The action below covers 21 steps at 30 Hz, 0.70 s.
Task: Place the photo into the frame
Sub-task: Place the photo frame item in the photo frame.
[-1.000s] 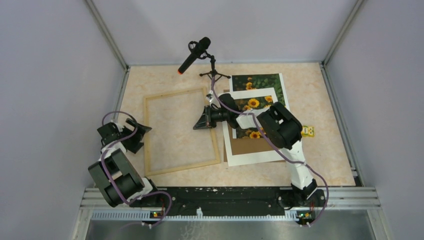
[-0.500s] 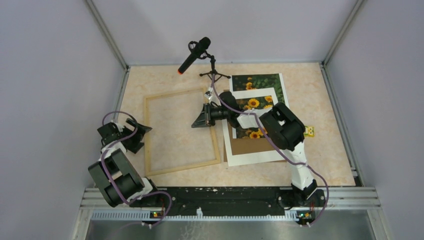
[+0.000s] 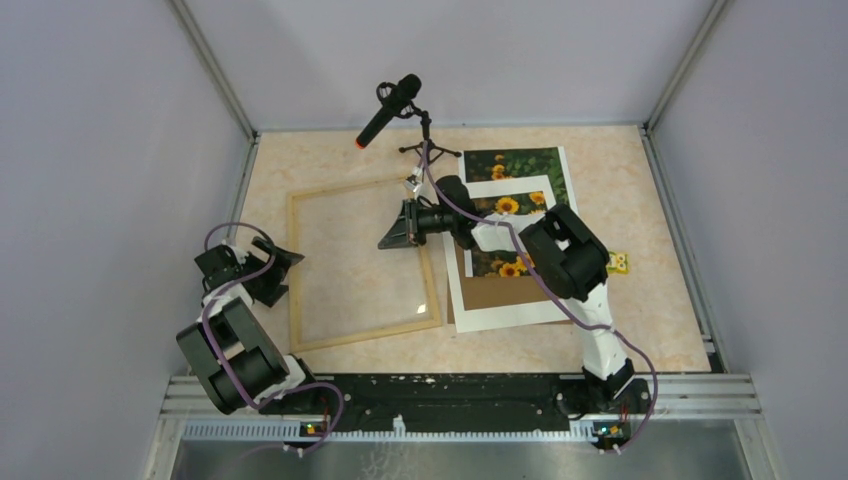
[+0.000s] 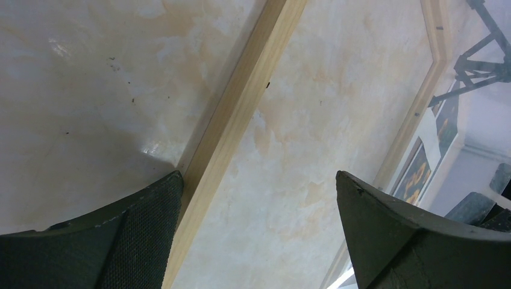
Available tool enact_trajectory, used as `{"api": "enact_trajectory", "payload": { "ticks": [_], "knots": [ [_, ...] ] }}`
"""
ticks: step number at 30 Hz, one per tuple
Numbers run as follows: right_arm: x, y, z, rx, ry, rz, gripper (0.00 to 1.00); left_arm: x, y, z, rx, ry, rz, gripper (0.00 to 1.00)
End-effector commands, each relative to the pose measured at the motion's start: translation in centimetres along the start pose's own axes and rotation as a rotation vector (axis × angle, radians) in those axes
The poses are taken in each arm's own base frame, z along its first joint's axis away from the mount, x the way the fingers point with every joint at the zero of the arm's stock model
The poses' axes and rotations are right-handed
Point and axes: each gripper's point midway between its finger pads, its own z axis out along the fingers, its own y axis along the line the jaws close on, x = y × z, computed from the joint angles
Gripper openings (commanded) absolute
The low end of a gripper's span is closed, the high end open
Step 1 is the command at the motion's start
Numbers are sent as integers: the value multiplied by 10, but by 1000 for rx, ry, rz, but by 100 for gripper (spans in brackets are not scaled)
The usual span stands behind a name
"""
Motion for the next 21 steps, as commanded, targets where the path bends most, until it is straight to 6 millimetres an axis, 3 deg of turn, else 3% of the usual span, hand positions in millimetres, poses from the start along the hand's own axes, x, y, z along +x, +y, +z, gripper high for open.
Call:
{"api": "enact_trajectory", "payload": {
  "ticks": [1,17,21],
  "knots": [
    [-14,23,5,-53,-17,-58,0,1,-10,-2,55,7,16,98],
    [-14,73,-11,-150,-18,-82,0,-11,-21,-9,63,-34,46,98],
    [-13,86,-16,-163,-24,-98,0,-25,-35,-27,68,-132,55,98]
  ]
}}
